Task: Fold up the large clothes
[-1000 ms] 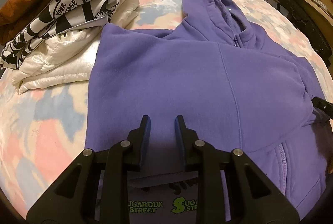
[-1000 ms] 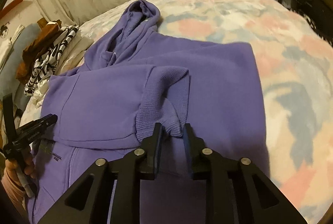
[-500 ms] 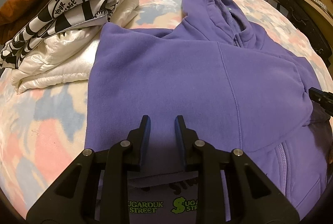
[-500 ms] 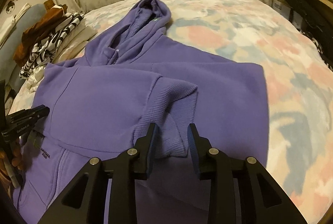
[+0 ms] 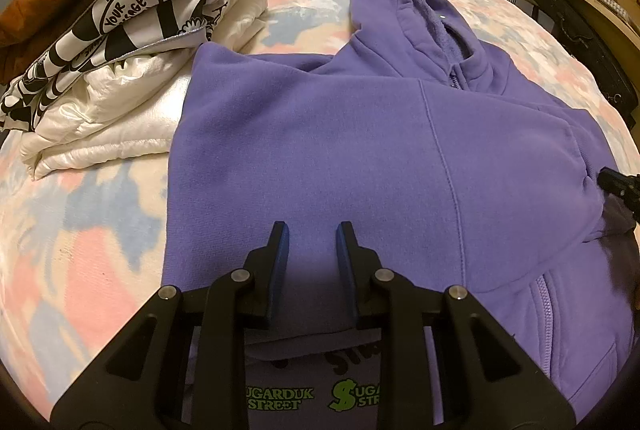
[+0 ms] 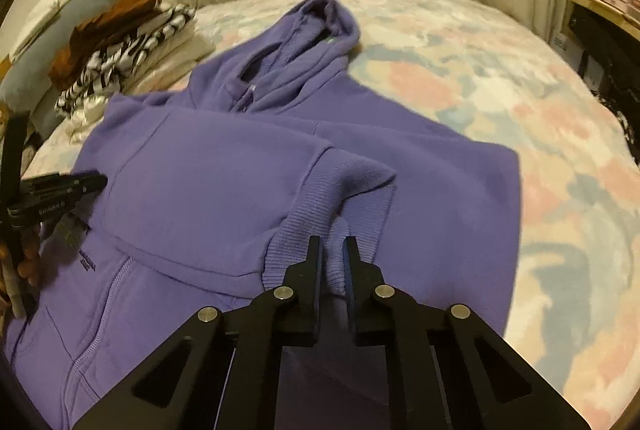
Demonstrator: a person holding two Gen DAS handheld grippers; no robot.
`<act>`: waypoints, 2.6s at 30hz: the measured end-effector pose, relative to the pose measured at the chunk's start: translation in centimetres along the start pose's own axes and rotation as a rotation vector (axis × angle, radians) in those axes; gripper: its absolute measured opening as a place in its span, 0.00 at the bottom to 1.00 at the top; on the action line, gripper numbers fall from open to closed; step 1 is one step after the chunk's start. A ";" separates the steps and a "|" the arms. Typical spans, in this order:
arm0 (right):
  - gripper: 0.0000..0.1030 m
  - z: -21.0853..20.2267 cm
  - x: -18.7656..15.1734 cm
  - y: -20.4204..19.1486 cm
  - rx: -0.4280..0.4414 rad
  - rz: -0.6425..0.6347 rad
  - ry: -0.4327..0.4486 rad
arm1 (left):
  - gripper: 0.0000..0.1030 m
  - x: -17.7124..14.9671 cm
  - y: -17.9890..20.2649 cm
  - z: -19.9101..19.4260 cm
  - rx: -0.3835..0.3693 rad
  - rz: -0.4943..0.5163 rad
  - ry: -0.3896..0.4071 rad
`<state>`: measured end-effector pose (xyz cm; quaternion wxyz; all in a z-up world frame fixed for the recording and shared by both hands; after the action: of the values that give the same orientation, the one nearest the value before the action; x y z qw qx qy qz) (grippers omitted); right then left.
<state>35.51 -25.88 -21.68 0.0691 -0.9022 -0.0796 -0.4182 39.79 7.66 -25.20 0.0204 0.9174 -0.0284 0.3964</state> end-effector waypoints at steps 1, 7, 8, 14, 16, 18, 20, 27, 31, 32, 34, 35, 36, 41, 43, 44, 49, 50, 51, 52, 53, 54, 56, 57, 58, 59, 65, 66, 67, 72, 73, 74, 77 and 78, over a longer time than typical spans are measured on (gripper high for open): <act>0.08 -0.6 0.1 0.2 -0.006 0.015 0.021 | 0.22 0.0 0.0 0.0 -0.002 -0.003 0.000; 0.05 -3.3 -0.6 0.9 -0.035 0.088 0.070 | 0.22 0.0 0.0 0.0 -0.001 -0.003 0.002; 0.00 -3.3 -1.3 1.2 -0.063 0.099 0.046 | 0.22 0.0 0.0 0.1 0.000 -0.001 0.002; 0.00 -3.8 -3.9 3.7 -0.128 0.229 -0.039 | 0.22 0.0 0.0 -0.1 -0.004 0.005 -0.007; 0.00 -4.4 -3.3 3.4 -0.139 0.214 -0.026 | 0.22 0.2 0.1 -0.4 -0.009 -0.003 -0.013; 0.00 -4.8 -2.0 2.2 -0.105 0.212 -0.010 | 0.22 0.9 0.4 -1.0 -0.038 -0.032 -0.005; 0.01 -4.9 -0.6 0.7 -0.079 0.207 -0.004 | 0.22 1.5 1.0 -1.6 -0.054 -0.042 0.007; 0.20 -1.4 2.7 -9.4 0.084 0.179 -0.011 | 0.22 1.9 5.4 -1.4 -0.129 -0.028 -0.006; 0.33 0.7 1.9 -13.2 0.094 0.143 -0.041 | 0.26 0.5 6.3 0.1 -0.104 -0.014 -0.031; 0.33 1.3 1.3 -13.3 0.071 0.125 -0.057 | 0.32 0.3 6.2 0.0 -0.096 0.009 -0.019; 0.33 1.9 0.6 -12.5 0.025 0.098 -0.056 | 0.38 0.0 5.7 -0.3 -0.089 0.021 -0.006; 0.33 1.7 0.6 -11.5 0.001 0.102 -0.042 | 0.44 0.0 5.0 -0.4 -0.099 0.009 -0.005; 0.33 1.5 0.5 -10.2 -0.041 0.112 -0.034 | 0.47 -0.2 4.4 -0.7 -0.118 -0.012 -0.003; 0.16 -0.2 -0.5 -5.6 -0.003 0.227 -0.027 | 0.50 -0.7 0.5 -1.0 -0.046 -0.031 -0.006; 0.16 -1.0 -0.5 -5.9 -0.008 0.203 -0.024 | 0.50 -0.8 -0.4 -1.6 -0.067 -0.061 -0.012; 0.18 -1.5 -0.4 -6.2 -0.031 0.180 -0.020 | 0.50 -0.8 -0.6 -1.8 -0.063 -0.065 -0.011; 0.20 -3.5 -0.2 -6.1 -0.033 0.192 -0.013 | 0.50 -0.4 -1.4 -3.9 -0.034 -0.066 0.002; 0.20 -3.8 0.1 -5.5 -0.027 0.201 -0.011 | 0.50 -0.3 -1.3 -4.4 -0.035 -0.066 0.005; 0.20 -4.3 0.2 -5.6 -0.027 0.207 -0.008 | 0.50 -0.3 -1.3 -5.2 -0.036 -0.065 0.010; 0.20 -5.0 0.3 -5.7 -0.029 0.210 -0.004 | 0.50 -0.1 -1.2 -6.1 -0.035 -0.061 0.019; 0.20 -5.5 0.6 -6.0 -0.027 0.213 0.004 | 0.51 0.0 -1.1 -6.8 -0.034 -0.059 0.025; 0.20 -6.4 0.8 -6.1 -0.026 0.213 0.013 | 0.51 0.2 -1.0 -7.8 -0.036 -0.058 0.035; 0.20 -8.1 1.1 -6.5 -0.026 0.210 0.027 | 0.52 0.3 -0.9 -9.5 -0.038 -0.057 0.048; 0.21 -9.3 1.4 -6.7 -0.027 0.209 0.038 | 0.53 0.4 -0.8 -10.3 -0.039 -0.056 0.055; 0.22 -10.3 1.6 -7.0 -0.026 0.211 0.047 | 0.56 0.4 -0.7 -11.5 -0.038 -0.056 0.062; 0.25 -11.4 1.7 -7.0 -0.023 0.214 0.056 | 0.57 0.4 -0.7 -12.1 -0.037 -0.056 0.066; 0.55 -19.0 2.2 -8.1 -0.022 0.222 0.142 | 0.60 -0.6 -0.6 -17.7 -0.039 -0.052 0.092; 0.57 -20.3 2.2 -8.4 -0.020 0.222 0.153 | 0.61 -0.9 -0.7 -19.0 -0.040 -0.050 0.097; 0.57 -21.6 2.1 -8.7 -0.012 0.223 0.161 | 0.62 -1.3 -0.7 -20.0 -0.040 -0.047 0.102; 0.65 -27.3 0.8 -10.4 0.022 0.227 0.182 | 0.65 -3.4 -1.4 -24.7 -0.028 -0.036 0.125; 0.66 -28.4 0.4 -10.8 0.024 0.219 0.186 | 0.65 -3.7 -1.6 -25.4 -0.027 -0.036 0.128; 0.67 -29.5 -0.1 -11.2 0.023 0.212 0.190 | 0.66 -4.1 -1.7 -26.3 -0.028 -0.037 0.133; 0.70 -32.7 -1.7 -12.1 0.027 0.201 0.200 | 0.68 -5.6 -2.5 -28.5 -0.030 -0.041 0.142; 0.70 -33.5 -2.4 -12.3 0.029 0.198 0.199 | 0.68 -6.1 -2.8 -29.1 -0.029 -0.044 0.141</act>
<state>6.65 -20.46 -1.33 0.1308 -0.8586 0.0112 -0.4956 14.70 12.42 -9.78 0.0445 0.8871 -0.0127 0.4592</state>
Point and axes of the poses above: each gripper's, at about its wrist camera, not at the fingertips, and z roughly the way its jaws point, y to its right, x to its top, the point moved 8 cm from there along z, roughly the way its jaws point, and after that the axes turned 13 degrees about y, right-handed, at the moved point
